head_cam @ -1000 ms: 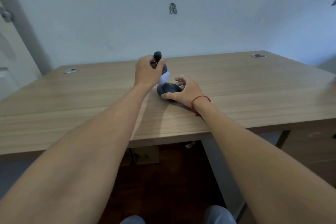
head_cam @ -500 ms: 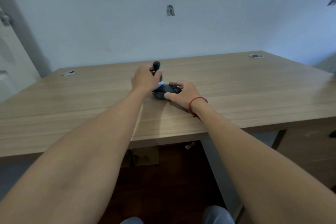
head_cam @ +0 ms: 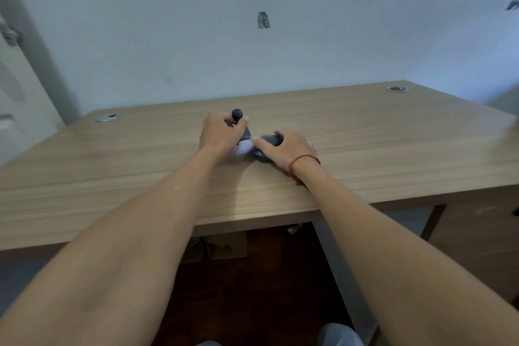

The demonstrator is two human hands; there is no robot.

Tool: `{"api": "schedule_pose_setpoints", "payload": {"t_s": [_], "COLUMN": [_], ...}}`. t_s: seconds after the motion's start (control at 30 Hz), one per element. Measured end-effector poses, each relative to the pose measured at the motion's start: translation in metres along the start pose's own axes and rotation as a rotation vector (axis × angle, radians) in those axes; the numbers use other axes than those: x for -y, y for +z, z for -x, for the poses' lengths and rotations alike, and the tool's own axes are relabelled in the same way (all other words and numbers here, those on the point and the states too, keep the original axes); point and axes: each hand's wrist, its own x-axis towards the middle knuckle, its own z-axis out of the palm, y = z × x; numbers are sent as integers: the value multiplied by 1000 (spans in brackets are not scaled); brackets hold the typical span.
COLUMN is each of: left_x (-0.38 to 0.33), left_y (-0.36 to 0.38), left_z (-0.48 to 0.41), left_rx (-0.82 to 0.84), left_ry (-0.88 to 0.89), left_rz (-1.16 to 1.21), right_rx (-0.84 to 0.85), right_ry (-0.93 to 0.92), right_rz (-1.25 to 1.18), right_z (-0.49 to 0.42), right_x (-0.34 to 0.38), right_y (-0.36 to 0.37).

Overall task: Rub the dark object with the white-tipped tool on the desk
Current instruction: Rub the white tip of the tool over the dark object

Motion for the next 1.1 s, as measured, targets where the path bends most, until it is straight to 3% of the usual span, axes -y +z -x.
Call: {"api": "schedule_pose_setpoints", "payload": {"t_s": [0.2, 0.3, 0.4, 0.5, 0.6, 0.7, 0.77, 0.9, 1.03, 1.1], "left_x": [-12, -20, -13, 0, -10, -28, -26, -14, -28, -28], "left_y": [-5, -1, 4, 2, -1, -1, 1, -1, -12, -11], "left_z": [-1, -1, 0, -6, -9, -5, -3, -11, -10, -7], "left_rx": [-68, 57, 147, 113, 13, 125, 208, 128, 253, 283], "left_ry": [1, 42, 97, 104, 48, 5, 38, 85, 74, 84], "left_rz": [231, 290, 126, -49, 158, 392, 312, -26, 226, 167], "right_rx": [90, 7, 47, 245, 239, 227, 269, 310, 280, 261], "right_ry": [10, 8, -13, -5, -26, -63, -85, -69, -89, -86], "right_rz": [-20, -35, -95, -165, -25, 12, 6, 12, 14, -16], "right_z": [-4, -3, -2, -2, -1, 0, -5, -7, -12, -16], "right_x": [-1, -1, -3, -12, -16, -11, -9, -4, -2, -3], "right_y": [1, 5, 0, -18, -25, -17, -12, -14, -10, -7]}}
